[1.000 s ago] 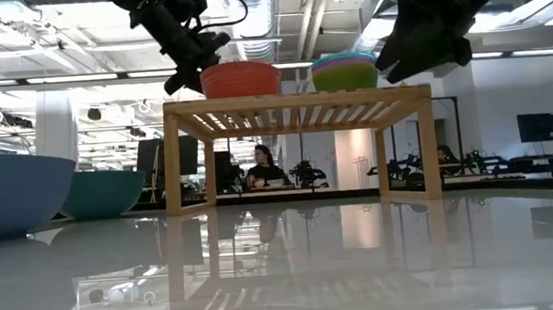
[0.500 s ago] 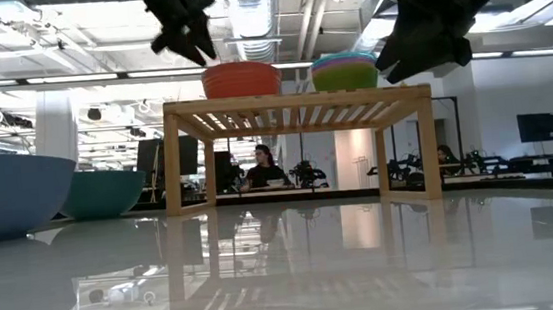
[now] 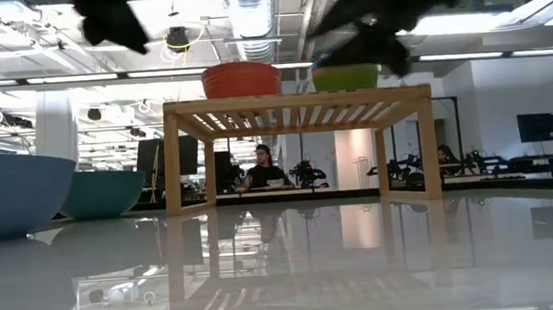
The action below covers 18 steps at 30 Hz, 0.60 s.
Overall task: Place and stack bowls onto a shelf
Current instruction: Stack the blue bowl on top of the orange bowl on the shelf
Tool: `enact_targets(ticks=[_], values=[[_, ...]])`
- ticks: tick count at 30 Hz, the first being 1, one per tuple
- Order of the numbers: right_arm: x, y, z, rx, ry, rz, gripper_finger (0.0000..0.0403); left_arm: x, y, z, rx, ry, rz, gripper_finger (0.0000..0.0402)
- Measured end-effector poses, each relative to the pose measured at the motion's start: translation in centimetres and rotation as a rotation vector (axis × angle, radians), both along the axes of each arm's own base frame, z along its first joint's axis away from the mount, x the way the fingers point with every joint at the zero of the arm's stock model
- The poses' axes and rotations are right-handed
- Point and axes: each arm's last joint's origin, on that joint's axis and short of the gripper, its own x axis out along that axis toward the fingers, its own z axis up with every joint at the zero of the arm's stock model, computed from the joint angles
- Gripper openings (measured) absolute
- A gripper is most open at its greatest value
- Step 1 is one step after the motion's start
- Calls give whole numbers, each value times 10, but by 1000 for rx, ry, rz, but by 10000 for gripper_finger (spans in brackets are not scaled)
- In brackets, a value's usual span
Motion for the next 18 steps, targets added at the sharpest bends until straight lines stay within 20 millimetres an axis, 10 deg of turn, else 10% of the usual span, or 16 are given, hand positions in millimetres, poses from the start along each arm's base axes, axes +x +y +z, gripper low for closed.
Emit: enact_targets(ticks=[18], values=[[176,-27,-4,181,78,-137,214,-38,-57,-37,61,65,87,137]])
